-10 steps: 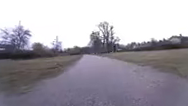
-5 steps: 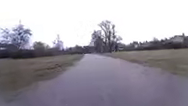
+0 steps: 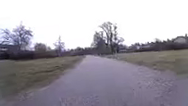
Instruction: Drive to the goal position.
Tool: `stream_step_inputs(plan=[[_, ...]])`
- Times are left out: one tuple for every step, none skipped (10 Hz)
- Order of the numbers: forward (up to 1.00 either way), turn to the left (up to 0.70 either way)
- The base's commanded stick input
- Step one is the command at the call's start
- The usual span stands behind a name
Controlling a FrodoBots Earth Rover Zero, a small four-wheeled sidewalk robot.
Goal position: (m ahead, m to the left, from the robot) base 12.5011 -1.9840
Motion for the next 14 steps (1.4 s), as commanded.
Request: stream_step_inputs(plan=[[1.00, 0.00], [1.00, 0.00], [1.00, 0.00], [1.00, 0.00], [1.00, 0.00], [1.00, 0.00], [1.00, -0.40], [1.00, -0.37], [1.00, 0.00], [1.00, 0.00], [1.00, 0.00], [1.00, 0.00], [1.00, 0.00], [1.00, 0.00]])
